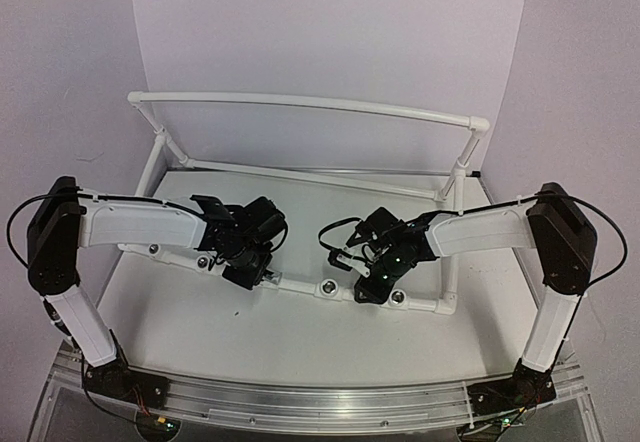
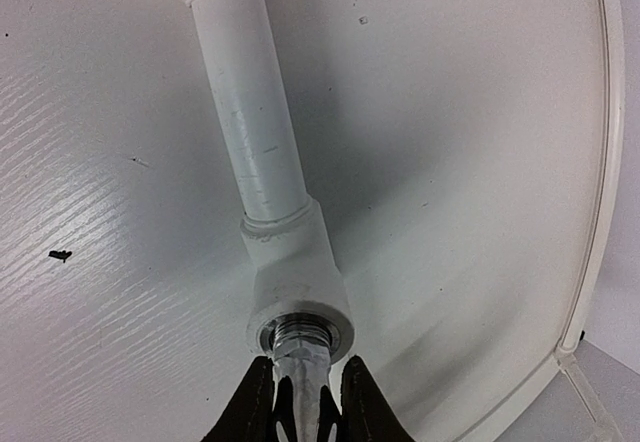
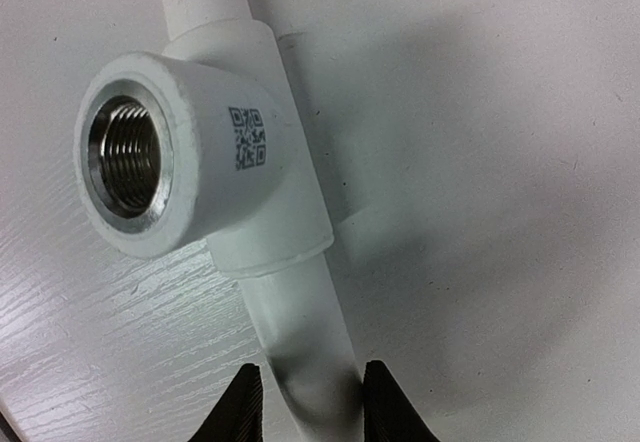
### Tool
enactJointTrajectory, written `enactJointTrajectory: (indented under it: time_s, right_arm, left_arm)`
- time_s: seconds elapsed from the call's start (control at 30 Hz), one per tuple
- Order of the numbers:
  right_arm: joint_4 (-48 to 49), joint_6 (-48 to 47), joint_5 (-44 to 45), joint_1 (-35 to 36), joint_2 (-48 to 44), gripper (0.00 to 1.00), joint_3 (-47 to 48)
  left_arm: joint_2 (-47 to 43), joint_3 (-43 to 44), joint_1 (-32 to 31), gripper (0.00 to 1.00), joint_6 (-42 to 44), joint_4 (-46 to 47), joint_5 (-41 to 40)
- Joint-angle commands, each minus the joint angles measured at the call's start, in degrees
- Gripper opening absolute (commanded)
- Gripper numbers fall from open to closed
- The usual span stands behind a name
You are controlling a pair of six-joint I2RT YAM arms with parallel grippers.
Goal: Install the water faucets
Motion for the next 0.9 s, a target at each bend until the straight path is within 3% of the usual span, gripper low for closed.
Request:
enactJointTrajectory:
  time_s: [0.0,0.17,0.47,0.87]
  right_arm:
    - [-1.28,-0.46,-0.73,0.28,-1.54,0.32,0.15]
    - [-1.33,-0.46,-0.79,0.26,-1.54,0.31,0.12]
    - [-1.68,-0.72,-0.91,0.24,-1.59,0.29,-0.06]
    - [-1.93,-0.81,-1.17,0.24,-1.69,0.28,0.01]
  left_arm:
    - [0.2,3.43,0.8,0.09,-12.8,-2.74,0.11]
    - [2.41,6.32,1.85,0.0,-7.87,-5.0,1.52]
    - [6.57,9.95,3.56,0.0,3.73,-7.4,4.23]
    - [7.83,12.37,3.54,0.0,16.9,-9.31,1.89]
